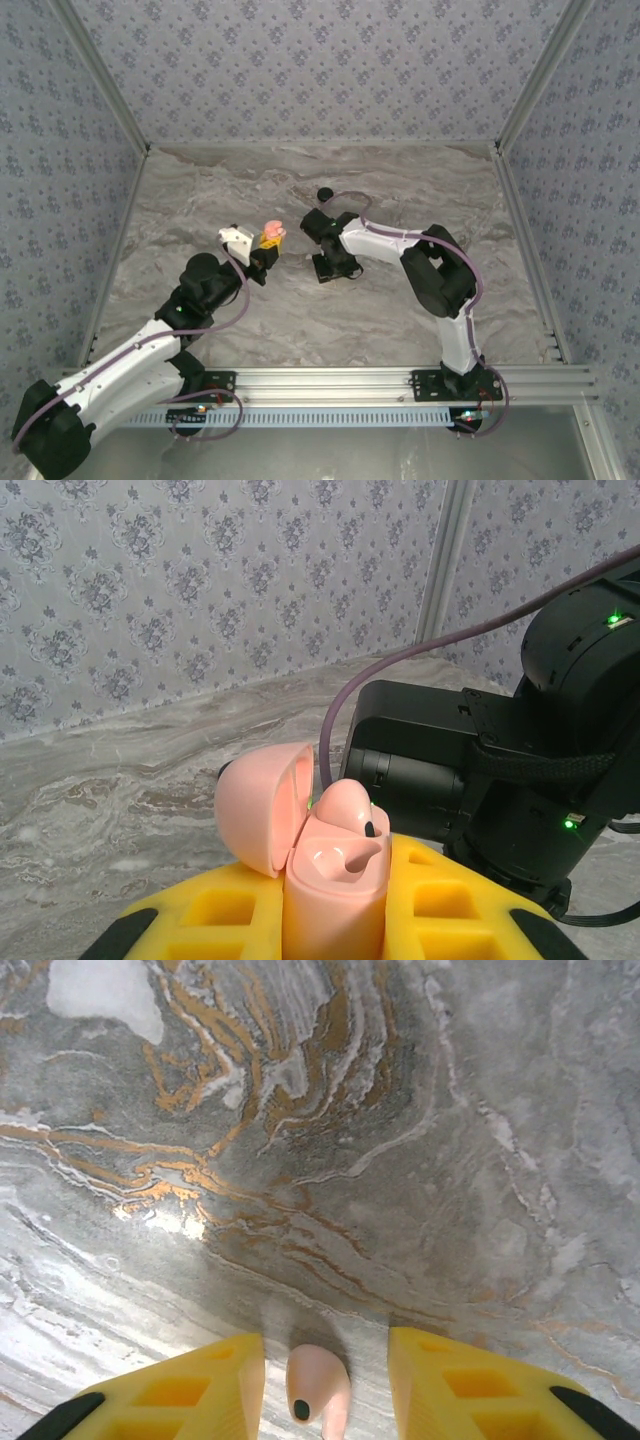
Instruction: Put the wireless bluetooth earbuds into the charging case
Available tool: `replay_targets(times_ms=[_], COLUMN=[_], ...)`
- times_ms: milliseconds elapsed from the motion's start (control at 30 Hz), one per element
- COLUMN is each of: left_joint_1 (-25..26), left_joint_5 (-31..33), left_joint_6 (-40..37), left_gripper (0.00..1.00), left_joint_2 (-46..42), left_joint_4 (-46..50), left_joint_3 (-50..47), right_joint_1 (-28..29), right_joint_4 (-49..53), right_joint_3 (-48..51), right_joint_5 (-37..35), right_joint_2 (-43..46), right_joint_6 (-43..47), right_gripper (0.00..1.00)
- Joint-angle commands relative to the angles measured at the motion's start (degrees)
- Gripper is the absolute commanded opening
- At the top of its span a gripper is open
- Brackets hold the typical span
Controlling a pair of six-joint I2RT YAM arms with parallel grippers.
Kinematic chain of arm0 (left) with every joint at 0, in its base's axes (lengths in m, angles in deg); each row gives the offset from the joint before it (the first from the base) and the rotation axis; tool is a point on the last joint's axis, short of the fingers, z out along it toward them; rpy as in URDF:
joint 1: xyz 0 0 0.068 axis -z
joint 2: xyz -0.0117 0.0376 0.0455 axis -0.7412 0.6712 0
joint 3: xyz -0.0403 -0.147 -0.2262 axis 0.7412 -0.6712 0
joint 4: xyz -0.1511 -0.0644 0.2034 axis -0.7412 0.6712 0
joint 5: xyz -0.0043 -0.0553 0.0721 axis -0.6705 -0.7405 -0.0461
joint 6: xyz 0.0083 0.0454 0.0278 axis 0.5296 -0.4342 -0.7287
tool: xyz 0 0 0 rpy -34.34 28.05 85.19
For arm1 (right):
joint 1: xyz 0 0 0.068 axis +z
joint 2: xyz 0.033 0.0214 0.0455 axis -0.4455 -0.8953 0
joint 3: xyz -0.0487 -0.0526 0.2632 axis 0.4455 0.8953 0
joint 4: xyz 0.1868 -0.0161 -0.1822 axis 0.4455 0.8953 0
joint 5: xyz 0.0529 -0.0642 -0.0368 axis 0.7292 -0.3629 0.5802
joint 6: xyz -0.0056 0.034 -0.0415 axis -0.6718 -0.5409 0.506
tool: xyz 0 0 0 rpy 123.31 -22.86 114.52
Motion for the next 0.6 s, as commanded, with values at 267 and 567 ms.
replay_targets(times_ms=[267, 567], left_joint_1=[0.2, 0.3], left_joint_5=[0.5, 0.3], left_joint_6=[0.3, 0.3], left_gripper=[0.06, 0.06], left_joint_2=[-1.0, -0.9], left_joint_4=[-0.9, -1.0], left_joint_3=[0.0, 0.0], right_joint_1=[1.7, 1.4], right_joint_4=[4.2, 4.2], right_joint_3=[-1.8, -2.3], right_joint_5=[-2.3, -3.9], right_joint_2=[-1.4, -3.3], right_joint_6=[-1.6, -2.2], right_gripper=[0.33, 0.31])
